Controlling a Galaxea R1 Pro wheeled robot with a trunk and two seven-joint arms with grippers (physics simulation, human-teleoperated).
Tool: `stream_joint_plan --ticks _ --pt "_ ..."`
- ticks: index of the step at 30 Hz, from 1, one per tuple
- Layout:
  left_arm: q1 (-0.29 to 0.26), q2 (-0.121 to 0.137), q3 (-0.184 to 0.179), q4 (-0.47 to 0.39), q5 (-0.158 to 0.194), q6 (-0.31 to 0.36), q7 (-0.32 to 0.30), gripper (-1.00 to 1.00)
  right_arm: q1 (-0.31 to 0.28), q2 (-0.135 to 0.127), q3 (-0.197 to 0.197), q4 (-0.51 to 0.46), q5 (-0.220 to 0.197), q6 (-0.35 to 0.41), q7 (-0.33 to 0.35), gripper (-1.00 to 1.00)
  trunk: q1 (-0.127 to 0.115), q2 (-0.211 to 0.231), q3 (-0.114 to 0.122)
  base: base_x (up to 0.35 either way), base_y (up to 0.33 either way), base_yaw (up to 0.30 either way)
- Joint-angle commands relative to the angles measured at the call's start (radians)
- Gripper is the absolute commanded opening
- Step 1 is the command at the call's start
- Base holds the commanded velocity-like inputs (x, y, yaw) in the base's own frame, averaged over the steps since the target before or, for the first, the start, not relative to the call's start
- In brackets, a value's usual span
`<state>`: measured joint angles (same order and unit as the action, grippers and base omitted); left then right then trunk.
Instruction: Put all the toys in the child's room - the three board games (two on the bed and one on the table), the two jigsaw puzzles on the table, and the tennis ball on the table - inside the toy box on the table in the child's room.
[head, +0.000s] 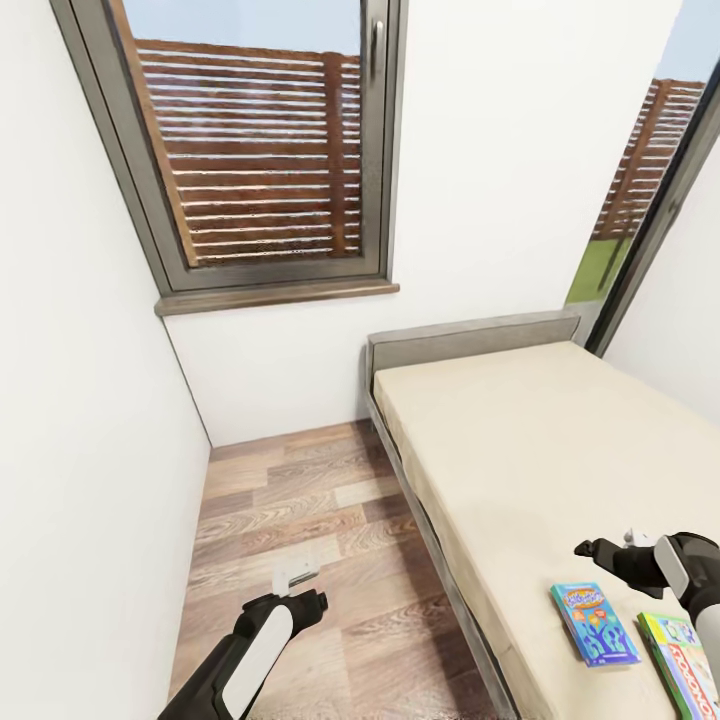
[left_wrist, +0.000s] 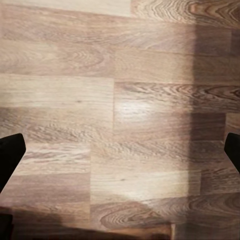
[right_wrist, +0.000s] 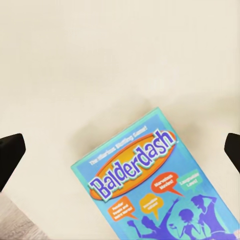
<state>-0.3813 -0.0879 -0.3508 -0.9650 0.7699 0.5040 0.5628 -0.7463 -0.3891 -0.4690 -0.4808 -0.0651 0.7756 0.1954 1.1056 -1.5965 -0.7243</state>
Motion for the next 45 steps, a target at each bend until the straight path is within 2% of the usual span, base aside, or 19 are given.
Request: stream_joint_plan --ticks 1,15,35,45 --pt "-0.001 0.0 -0.002 -0.001 0.009 0.001 0.009 1.0 -0.001 0.0 -0.003 -0.001 -0.005 0.005 -0.001 1.0 0.0 -0.001 -0.003 0.0 0.0 0.0" --pt "-0.001 0.0 -0.002 -0.001 0.009 0.001 0.009 1.0 -0.001 -0.002 -0.003 -0.001 -0.006 0.005 -0.001 1.0 0.0 -0.001 -0.023 0.0 0.0 0.0" --pt "-0.001 -0.001 -0.002 -0.001 0.01 0.001 0.009 1.0 -0.001 0.0 -0.003 -0.001 -0.007 0.005 0.001 1.0 0.0 -0.001 -0.03 0.0 0.0 0.0" --pt "-0.001 -0.001 -0.002 -0.001 0.01 0.001 0.009 1.0 -0.001 0.001 -0.003 -0.001 -0.007 0.005 0.001 1.0 0.0 -0.001 -0.041 0.0 0.0 0.0"
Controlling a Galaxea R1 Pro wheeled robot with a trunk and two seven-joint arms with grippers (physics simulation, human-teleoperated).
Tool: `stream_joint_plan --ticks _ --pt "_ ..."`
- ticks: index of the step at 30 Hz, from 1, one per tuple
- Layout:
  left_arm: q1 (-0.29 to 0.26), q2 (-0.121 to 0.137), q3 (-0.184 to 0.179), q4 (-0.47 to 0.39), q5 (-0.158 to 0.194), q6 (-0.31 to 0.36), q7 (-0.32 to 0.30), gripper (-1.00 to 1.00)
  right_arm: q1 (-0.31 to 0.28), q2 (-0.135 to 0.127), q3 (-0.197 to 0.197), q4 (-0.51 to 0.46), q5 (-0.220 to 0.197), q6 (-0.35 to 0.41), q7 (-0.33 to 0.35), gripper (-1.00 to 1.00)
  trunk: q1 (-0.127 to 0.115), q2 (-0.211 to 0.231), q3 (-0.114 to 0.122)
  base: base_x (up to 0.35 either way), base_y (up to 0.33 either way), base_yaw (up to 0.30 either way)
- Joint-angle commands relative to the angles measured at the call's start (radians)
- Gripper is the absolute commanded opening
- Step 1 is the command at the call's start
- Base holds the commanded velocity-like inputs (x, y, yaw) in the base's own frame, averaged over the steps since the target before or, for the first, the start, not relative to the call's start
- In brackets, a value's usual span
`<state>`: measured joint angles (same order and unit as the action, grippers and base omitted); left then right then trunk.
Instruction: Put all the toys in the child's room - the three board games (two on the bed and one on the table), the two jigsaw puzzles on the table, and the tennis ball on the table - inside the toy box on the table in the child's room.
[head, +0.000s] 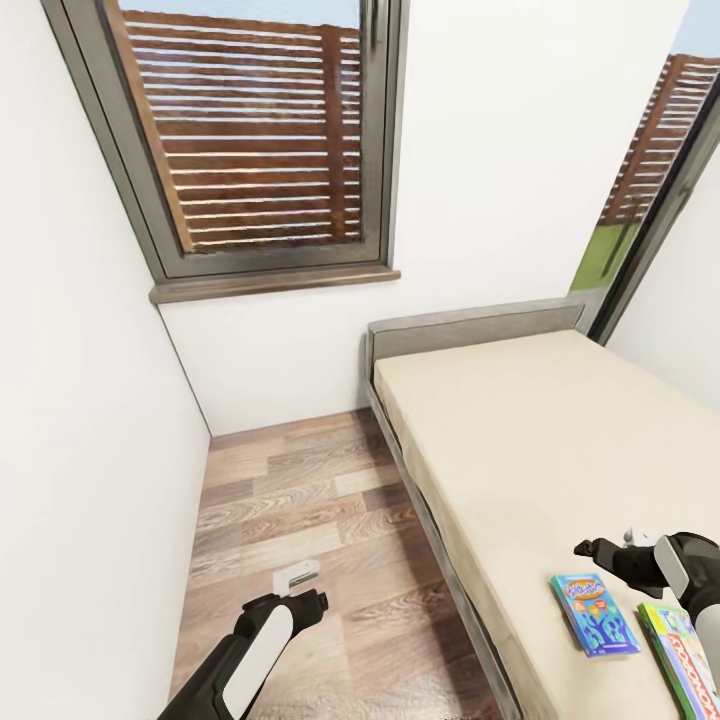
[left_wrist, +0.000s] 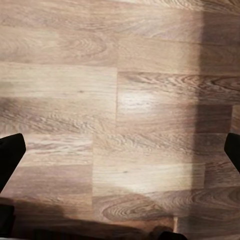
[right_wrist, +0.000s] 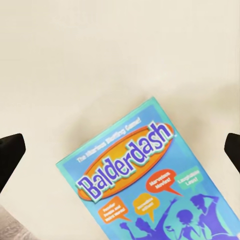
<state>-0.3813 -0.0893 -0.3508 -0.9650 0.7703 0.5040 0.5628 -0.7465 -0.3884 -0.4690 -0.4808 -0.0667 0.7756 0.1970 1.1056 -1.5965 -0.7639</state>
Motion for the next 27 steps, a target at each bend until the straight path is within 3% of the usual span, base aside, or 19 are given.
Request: stream_joint_plan --ticks 1,27 --pt "-0.001 0.0 -0.002 -0.001 0.009 0.001 0.009 1.0 -0.001 0.0 -0.003 -0.001 -0.005 0.005 -0.001 1.0 0.0 0.0 -0.002 0.0 0.0 0.0" --pt "-0.001 0.0 -0.002 -0.001 0.009 0.001 0.009 1.0 -0.001 -0.004 -0.003 -0.001 -0.005 0.005 0.002 1.0 0.0 0.0 -0.044 0.0 0.0 0.0"
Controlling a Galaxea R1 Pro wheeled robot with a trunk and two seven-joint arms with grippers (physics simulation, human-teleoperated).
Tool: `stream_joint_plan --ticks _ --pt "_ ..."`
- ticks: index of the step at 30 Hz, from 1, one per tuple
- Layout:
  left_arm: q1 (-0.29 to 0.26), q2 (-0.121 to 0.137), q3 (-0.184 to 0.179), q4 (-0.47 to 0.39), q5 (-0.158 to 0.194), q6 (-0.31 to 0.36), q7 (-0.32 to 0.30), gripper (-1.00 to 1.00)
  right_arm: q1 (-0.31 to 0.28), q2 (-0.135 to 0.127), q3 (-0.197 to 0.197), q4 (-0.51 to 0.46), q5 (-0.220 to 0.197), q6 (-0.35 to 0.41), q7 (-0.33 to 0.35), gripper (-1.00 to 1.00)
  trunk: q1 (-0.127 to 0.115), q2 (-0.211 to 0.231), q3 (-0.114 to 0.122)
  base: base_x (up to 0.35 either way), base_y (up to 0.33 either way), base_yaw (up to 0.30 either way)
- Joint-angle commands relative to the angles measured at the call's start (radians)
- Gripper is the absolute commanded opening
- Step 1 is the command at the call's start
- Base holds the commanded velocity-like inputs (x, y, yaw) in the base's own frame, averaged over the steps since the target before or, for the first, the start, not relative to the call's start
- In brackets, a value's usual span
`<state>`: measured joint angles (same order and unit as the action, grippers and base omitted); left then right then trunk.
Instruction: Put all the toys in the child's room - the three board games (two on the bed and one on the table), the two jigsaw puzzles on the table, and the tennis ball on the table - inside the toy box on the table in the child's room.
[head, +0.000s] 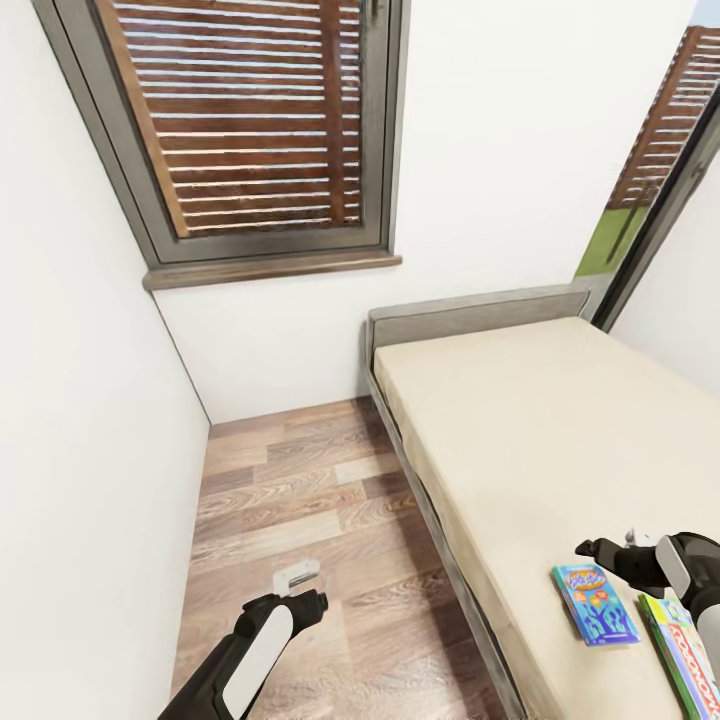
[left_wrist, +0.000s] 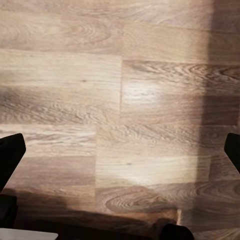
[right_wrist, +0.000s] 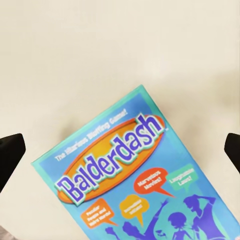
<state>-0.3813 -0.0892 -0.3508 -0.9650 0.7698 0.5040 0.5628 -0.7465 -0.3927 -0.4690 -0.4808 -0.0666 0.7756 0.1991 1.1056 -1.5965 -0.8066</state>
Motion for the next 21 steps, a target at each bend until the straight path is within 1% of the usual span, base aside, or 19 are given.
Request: stream_joint_plan --ticks 1,12,21 --pt "-0.001 0.0 -0.002 -0.001 0.009 0.001 0.009 1.0 -0.001 0.0 -0.003 -0.001 -0.006 0.005 0.0 1.0 0.0 0.0 -0.003 0.0 0.0 0.0" --pt "-0.001 0.0 -0.002 -0.001 0.009 0.001 0.009 1.0 -0.001 -0.007 -0.003 -0.001 -0.006 0.005 0.005 1.0 0.0 0.0 -0.02 0.0 0.0 0.0" --pt "-0.001 0.001 -0.002 0.0 0.009 0.001 0.009 1.0 -0.001 -0.01 -0.003 -0.001 -0.007 0.006 0.008 1.0 0.0 0.0 -0.025 0.0 0.0 0.0"
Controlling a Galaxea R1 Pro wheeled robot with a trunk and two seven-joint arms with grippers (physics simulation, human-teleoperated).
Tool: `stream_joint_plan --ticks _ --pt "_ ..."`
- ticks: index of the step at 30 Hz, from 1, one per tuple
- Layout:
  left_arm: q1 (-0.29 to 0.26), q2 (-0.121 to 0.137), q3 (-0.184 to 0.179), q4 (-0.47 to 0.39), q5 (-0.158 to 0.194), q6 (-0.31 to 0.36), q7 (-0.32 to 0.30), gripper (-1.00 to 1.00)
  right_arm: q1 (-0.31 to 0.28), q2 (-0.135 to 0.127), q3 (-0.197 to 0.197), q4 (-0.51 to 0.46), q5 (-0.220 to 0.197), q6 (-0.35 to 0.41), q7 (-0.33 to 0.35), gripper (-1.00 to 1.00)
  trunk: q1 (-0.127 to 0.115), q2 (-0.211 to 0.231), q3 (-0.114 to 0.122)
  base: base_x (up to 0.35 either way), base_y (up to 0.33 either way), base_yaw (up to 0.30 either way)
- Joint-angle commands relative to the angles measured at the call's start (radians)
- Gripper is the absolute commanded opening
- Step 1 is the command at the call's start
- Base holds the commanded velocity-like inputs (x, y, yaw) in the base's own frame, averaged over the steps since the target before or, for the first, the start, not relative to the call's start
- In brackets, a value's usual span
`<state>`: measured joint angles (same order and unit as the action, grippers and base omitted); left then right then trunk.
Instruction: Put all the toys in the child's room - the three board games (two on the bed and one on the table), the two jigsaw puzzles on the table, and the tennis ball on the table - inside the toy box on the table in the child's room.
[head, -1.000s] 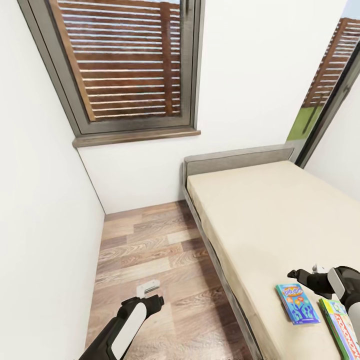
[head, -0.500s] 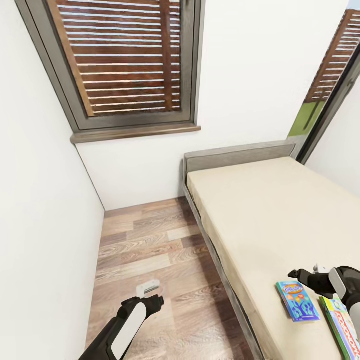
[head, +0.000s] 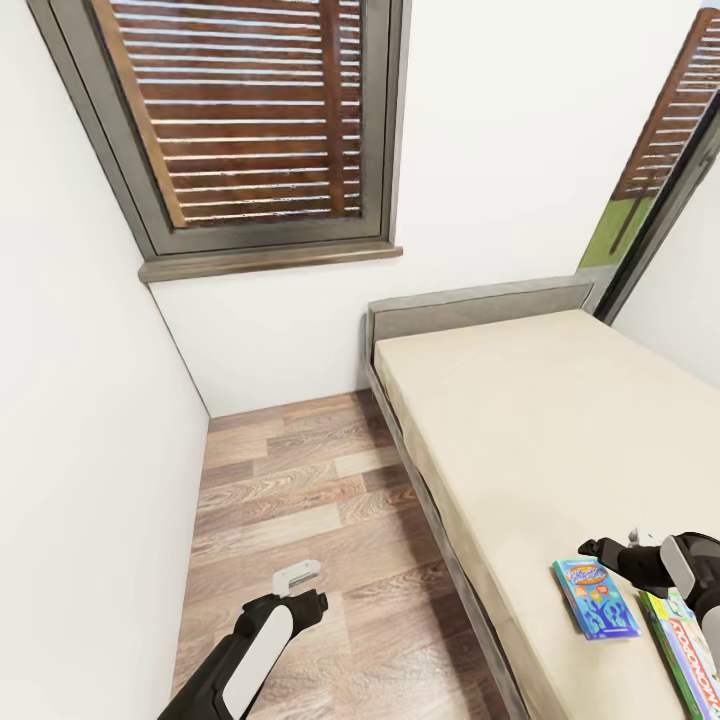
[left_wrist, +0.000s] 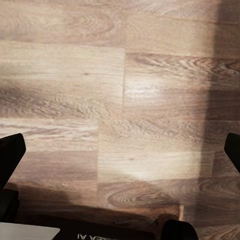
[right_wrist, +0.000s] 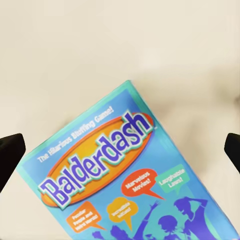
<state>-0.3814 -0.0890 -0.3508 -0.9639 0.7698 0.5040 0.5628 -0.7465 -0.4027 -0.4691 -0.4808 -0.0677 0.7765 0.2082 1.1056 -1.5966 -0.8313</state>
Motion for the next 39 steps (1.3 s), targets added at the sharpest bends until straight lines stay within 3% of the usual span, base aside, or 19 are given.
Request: stream_joint_plan --ticks 1,39 --pt "-0.001 0.0 -0.002 -0.001 0.009 0.001 0.009 1.0 -0.001 0.0 -0.003 -0.001 -0.006 0.005 -0.001 1.0 0.0 0.0 -0.001 0.0 0.0 0.0" --pt "-0.001 0.0 -0.002 -0.001 0.009 0.001 0.009 1.0 -0.001 0.001 -0.003 -0.002 -0.006 0.007 0.0 1.0 0.0 0.0 -0.006 0.0 0.0 0.0"
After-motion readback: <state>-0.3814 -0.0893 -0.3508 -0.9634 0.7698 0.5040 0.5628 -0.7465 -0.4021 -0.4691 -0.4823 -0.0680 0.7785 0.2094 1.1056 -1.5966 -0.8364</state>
